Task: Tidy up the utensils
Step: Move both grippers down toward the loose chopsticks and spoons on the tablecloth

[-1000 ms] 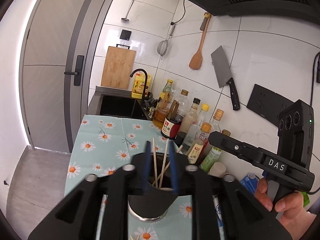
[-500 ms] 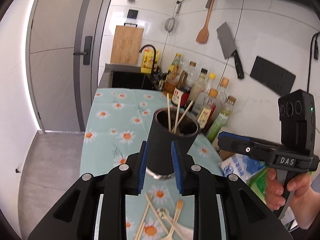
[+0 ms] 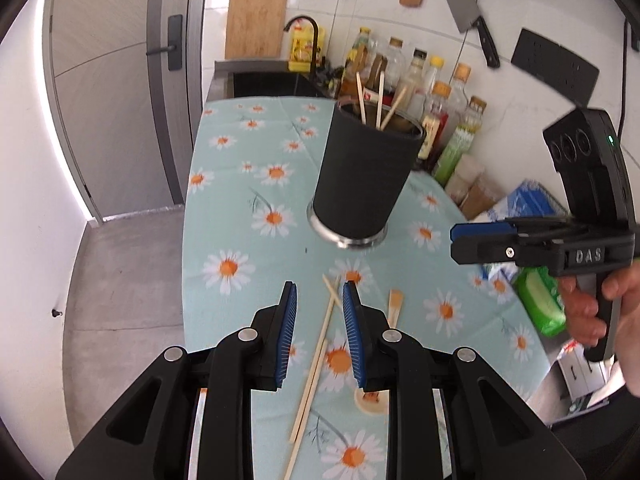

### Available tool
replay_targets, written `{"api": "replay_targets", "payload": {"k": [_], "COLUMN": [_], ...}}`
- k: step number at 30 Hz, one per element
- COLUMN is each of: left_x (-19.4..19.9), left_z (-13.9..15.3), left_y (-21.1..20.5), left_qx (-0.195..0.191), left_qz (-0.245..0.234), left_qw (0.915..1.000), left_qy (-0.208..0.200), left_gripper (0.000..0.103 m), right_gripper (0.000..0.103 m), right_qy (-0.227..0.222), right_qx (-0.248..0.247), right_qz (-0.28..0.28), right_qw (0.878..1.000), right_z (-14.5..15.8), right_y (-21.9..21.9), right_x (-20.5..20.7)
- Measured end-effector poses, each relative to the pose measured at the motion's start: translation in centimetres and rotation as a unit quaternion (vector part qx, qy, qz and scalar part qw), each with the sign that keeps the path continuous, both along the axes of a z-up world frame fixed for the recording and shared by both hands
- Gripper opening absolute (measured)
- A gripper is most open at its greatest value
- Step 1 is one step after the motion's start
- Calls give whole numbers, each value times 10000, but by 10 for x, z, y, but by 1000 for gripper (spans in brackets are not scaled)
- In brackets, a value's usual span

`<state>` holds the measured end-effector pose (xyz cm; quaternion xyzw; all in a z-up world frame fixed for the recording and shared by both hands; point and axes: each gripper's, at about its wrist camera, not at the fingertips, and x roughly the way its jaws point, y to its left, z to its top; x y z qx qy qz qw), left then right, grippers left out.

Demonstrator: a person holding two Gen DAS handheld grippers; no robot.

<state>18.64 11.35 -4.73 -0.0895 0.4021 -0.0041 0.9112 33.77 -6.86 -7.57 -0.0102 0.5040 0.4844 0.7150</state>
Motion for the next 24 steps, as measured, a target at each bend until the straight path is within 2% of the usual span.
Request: {"api": "replay_targets", "payload": {"k": [7, 12, 14, 22, 24], "left_x": [-11, -15, -17, -24, -25], "left_z": [-31, -52, -59, -78, -81], "left_y": [9, 12, 11, 15, 16], "left_qx": [-147, -257, -264, -383, -404], "left_qz": [-307, -544, -624, -839, -883], "left_qw": [9979, 9943, 9927, 9882, 9873], "left_qy": [544, 876, 1000, 1226, 1253], "left_gripper": [23, 23, 23, 23, 23], "right_gripper": [39, 38, 32, 24, 20], "right_qy": [353, 405, 430, 371, 368], "right_qx": [-739, -1270, -1482, -2157, -2315], "right_qz": [68, 297, 400, 457, 441], "right_qw": [9966, 9906, 9872, 9747, 9711], "right_z": [-33, -54, -63, -79, -83], "right_y": [20, 35, 40, 55, 58], "right_x": [-11, -20, -26, -37, -38]}}
